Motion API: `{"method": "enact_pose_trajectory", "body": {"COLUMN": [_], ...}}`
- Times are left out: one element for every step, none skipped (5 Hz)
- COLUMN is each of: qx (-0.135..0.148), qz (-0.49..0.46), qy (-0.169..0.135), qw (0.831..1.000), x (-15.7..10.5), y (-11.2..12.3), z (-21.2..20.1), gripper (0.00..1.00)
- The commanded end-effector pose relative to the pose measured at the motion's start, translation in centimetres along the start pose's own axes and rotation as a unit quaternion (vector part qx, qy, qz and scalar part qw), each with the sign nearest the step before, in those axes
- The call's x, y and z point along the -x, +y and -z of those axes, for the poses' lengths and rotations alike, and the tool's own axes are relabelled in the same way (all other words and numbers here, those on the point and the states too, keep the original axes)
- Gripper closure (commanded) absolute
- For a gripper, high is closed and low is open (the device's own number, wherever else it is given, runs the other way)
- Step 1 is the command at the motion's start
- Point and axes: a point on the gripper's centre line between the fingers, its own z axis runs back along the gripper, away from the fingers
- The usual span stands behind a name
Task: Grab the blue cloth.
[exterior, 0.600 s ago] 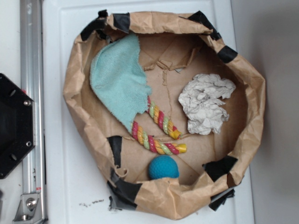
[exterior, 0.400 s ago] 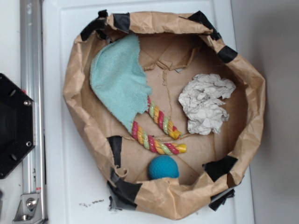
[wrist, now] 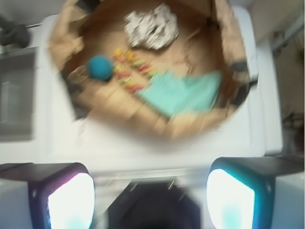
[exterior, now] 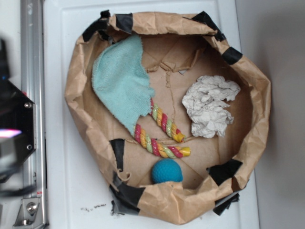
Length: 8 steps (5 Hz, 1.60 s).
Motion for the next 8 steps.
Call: {"method": "enact_pose_trajectory", "body": {"qx": [0.004, 0.007, 0.003, -0.011, -0.015, -0.021, -0.012, -0.018], "qz": [0.126, 0.157, 0.176, 0.197, 0.218, 0.210, 0.202, 0.199], "qy": [-0.033, -0.021, -0.001, 0.004, 0.012, 0.022, 0.029, 0.035], "qw": [0.992, 0.987, 0.984, 0.980, 0.976, 0.977, 0.979, 0.979], "x": [-5.1, -7.6, -8.8, -7.3, -5.1, -4.5, -4.6, -5.2], "y": [1.5, 1.8, 1.1, 0.2, 2.8, 5.0, 6.2, 5.7], "z": [4.1, 7.5, 11.0, 13.6, 15.6, 16.1, 16.4, 17.7], "gripper": [0.00, 0.00, 0.00, 0.00, 0.00, 0.00, 0.00, 0.00]}}
